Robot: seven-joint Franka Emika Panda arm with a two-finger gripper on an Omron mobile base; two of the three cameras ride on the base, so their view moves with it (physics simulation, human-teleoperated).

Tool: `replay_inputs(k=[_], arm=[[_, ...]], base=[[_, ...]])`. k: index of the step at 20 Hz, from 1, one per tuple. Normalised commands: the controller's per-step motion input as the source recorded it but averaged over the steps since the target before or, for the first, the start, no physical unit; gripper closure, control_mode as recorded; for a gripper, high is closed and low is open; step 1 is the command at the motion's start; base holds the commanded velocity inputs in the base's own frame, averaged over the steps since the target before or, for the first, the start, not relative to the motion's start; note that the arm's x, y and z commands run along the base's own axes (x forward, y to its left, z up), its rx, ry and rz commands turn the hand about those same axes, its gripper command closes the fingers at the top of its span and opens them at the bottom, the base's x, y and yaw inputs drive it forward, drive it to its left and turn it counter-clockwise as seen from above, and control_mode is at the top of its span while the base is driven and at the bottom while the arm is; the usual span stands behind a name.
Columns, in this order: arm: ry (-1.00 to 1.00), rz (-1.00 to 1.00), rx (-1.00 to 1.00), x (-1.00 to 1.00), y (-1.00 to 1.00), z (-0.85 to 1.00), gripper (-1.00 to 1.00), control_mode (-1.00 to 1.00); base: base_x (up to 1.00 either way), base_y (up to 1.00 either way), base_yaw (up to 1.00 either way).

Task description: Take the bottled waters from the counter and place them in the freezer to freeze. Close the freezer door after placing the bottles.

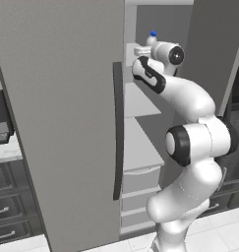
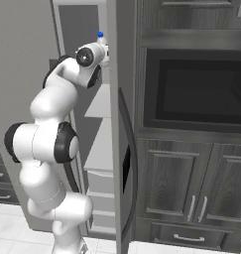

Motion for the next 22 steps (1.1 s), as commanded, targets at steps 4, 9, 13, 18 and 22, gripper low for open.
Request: replay_inputs(k=[4,9,13,18,22], arm=[[0.00,0.00,0.00,0.31,0.00,0.00,1.00,-1.00],[0.00,0.00,0.00,0.30,0.00,0.00,1.00,-1.00],[0.02,0.00,0.00,0.42,0.00,0.00,1.00,-1.00],[0.00,0.00,0.00,0.54,0.00,-0.06,1.00,-1.00],[0.00,0.00,0.00,0.53,0.00,-0.12,1.00,-1.00]], base=[[0.00,0.00,0.00],[0.00,0.00,0.00],[0.00,0.00,0.00],[0.00,0.00,0.00],[0.00,0.00,0.00]])
